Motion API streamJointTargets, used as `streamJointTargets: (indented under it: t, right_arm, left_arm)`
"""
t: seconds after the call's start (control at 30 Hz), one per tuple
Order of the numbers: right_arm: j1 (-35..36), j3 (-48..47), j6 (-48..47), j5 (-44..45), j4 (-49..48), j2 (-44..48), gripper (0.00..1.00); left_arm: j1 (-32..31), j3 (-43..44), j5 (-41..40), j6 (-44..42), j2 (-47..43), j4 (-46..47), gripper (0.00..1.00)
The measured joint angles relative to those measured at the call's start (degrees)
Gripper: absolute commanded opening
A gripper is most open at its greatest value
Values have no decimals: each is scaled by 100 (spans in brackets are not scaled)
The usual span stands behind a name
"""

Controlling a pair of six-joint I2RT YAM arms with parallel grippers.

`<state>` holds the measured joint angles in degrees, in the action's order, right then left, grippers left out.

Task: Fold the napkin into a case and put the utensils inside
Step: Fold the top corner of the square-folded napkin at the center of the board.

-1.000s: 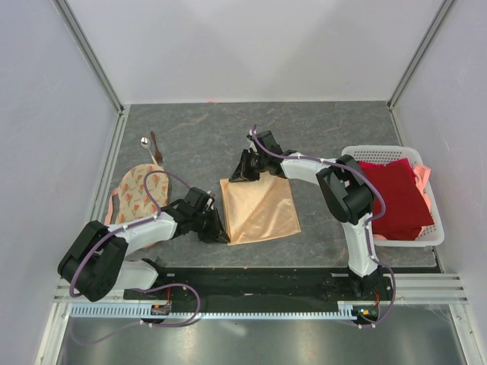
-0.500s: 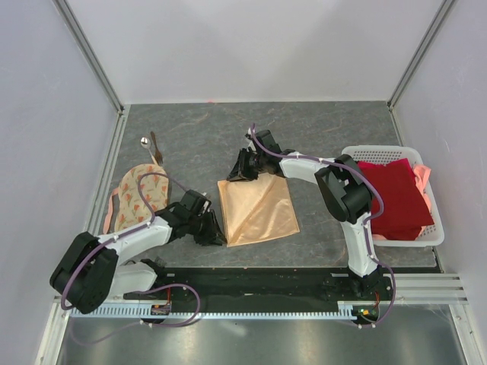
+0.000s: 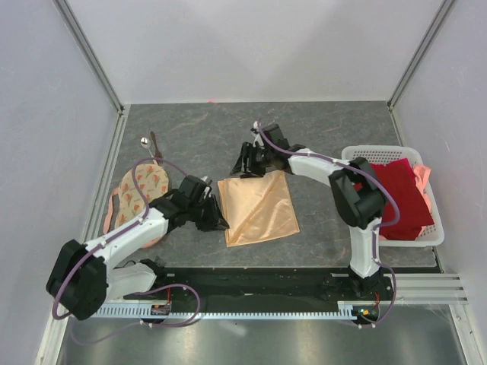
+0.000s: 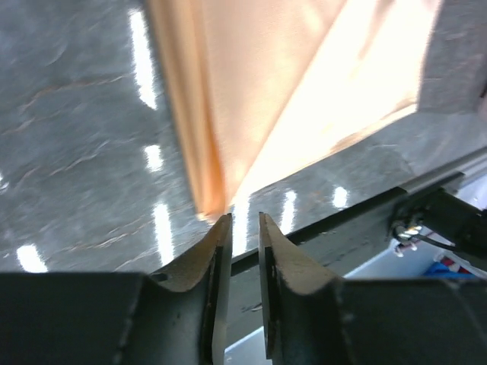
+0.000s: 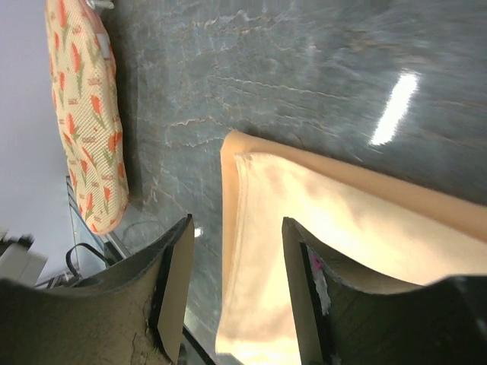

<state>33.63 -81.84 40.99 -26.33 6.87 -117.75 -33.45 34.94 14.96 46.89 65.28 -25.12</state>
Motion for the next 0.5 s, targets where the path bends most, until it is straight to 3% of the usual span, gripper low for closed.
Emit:
streamJointTargets:
  t: [0.17, 0.3, 0.5]
  right_arm:
    - [-752, 636, -385, 39, 107, 944, 47]
    - [-1349, 804, -699, 42, 151, 1034, 40]
    - [-1399, 933, -962, 22, 365, 990, 37]
  left_arm:
    - [0, 400, 273, -149, 857, 345, 21]
    - [0, 400, 367, -190, 1224, 466, 20]
    - [0, 332, 378, -205, 1309, 671, 19]
